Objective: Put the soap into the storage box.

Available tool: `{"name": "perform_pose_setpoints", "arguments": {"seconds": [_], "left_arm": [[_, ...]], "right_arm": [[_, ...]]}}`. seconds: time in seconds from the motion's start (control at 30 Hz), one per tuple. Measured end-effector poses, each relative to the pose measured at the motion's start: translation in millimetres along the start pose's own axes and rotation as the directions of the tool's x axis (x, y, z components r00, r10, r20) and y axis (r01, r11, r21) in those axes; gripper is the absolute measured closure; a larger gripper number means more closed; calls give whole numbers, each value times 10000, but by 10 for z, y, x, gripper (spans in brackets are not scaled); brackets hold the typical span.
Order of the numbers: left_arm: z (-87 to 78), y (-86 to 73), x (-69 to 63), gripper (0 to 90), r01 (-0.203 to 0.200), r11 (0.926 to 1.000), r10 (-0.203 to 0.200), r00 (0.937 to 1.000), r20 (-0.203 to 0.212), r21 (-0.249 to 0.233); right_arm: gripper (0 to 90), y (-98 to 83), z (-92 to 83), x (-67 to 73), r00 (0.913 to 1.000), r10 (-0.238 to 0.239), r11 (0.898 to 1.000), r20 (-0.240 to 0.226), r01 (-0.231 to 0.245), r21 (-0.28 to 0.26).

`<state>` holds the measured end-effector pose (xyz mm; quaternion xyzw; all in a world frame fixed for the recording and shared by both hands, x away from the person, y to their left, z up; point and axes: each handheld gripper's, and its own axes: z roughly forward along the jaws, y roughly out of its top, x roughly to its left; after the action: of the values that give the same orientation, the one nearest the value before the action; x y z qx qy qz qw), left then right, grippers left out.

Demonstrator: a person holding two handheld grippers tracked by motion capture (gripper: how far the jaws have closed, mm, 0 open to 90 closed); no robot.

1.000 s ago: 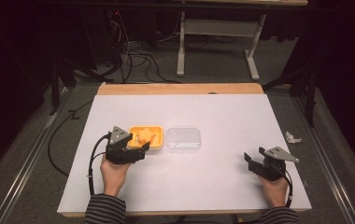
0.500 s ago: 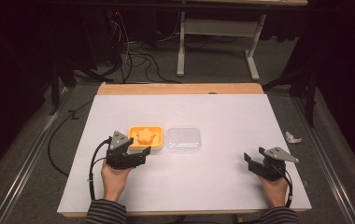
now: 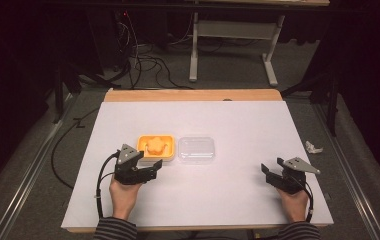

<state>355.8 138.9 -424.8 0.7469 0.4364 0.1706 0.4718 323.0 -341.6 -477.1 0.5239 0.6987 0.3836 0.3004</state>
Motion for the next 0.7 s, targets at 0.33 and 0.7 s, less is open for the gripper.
{"name": "perform_pose_setpoints", "arguments": {"seconds": [0.33,0.7], "left_arm": [[4,-48,-40,234,132,9998,-130,9999,102,-149],[51,-130,-101,234,23,9999,-20,9997,236,-134]], "right_arm": [[326,0,-2,2,10000,1,10000,8,-1,-28],[327,-1,-2,11,10000,-22,10000,52,22,-17]]}}
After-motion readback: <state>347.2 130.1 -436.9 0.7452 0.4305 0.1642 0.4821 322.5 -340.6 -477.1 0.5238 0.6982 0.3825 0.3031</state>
